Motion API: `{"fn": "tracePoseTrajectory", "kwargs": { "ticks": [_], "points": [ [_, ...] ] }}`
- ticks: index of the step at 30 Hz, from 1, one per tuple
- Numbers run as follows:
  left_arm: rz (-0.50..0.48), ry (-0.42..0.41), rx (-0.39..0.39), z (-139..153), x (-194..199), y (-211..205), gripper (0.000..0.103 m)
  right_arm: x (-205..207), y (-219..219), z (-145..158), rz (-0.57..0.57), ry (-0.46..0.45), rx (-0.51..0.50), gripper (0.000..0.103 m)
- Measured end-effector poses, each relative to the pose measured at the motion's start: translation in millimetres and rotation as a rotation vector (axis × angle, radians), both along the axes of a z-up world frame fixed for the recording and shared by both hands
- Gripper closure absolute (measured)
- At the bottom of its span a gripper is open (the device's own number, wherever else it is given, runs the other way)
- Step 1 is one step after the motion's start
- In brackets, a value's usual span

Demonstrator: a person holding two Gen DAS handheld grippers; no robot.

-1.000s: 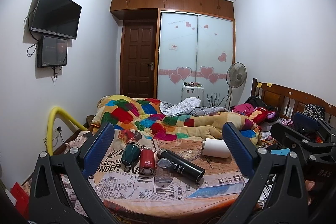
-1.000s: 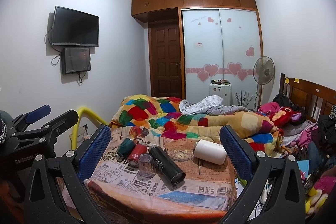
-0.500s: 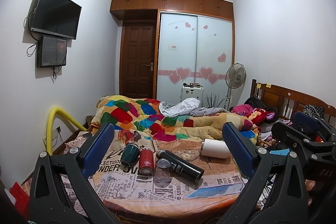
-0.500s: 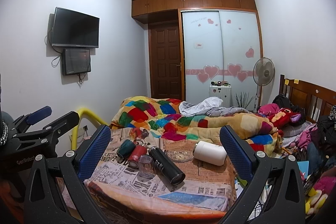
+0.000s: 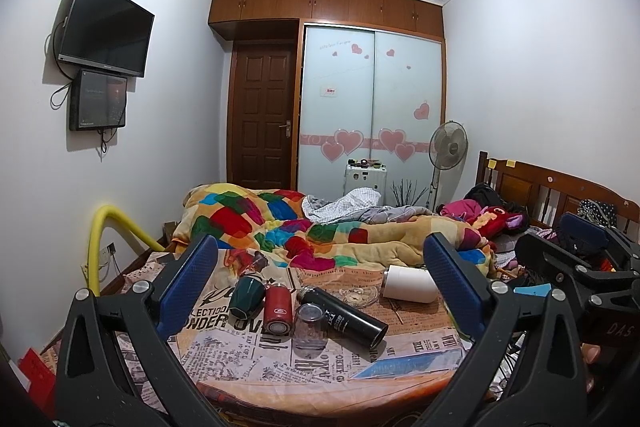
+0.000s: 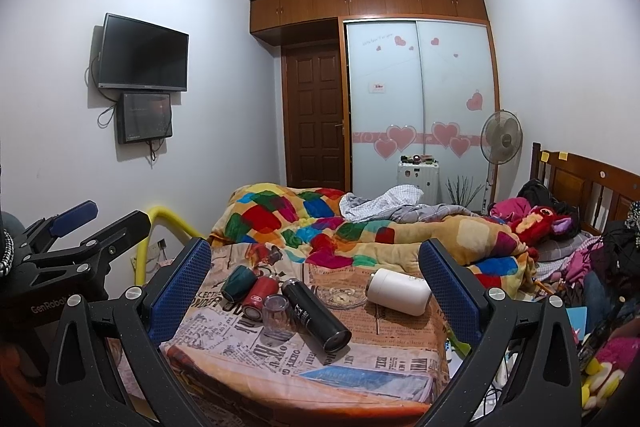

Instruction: Flip cup upright

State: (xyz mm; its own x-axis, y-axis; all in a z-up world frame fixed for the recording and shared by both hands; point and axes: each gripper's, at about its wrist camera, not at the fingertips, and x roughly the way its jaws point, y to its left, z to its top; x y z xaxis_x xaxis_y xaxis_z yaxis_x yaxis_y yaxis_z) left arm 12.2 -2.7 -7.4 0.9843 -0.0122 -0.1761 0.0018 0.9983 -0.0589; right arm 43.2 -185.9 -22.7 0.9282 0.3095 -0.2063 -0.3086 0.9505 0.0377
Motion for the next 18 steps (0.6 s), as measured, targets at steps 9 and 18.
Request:
{"fn": "tracePoseTrajectory", "kwargs": {
  "ticks": [9,18],
  "points": [
    [0.011,0.014,-0.004,3.7,6.4,5.6,0.000,7.2,-5.6,-3.6,-0.001,0.023,-0.005,0.000],
    [0.063,0.113,-0.046,-25.6,53.4,23.3,0.000,50.3,1.0,-32.4,-0.019,0.130,-0.061,0.000]
  ]
}}
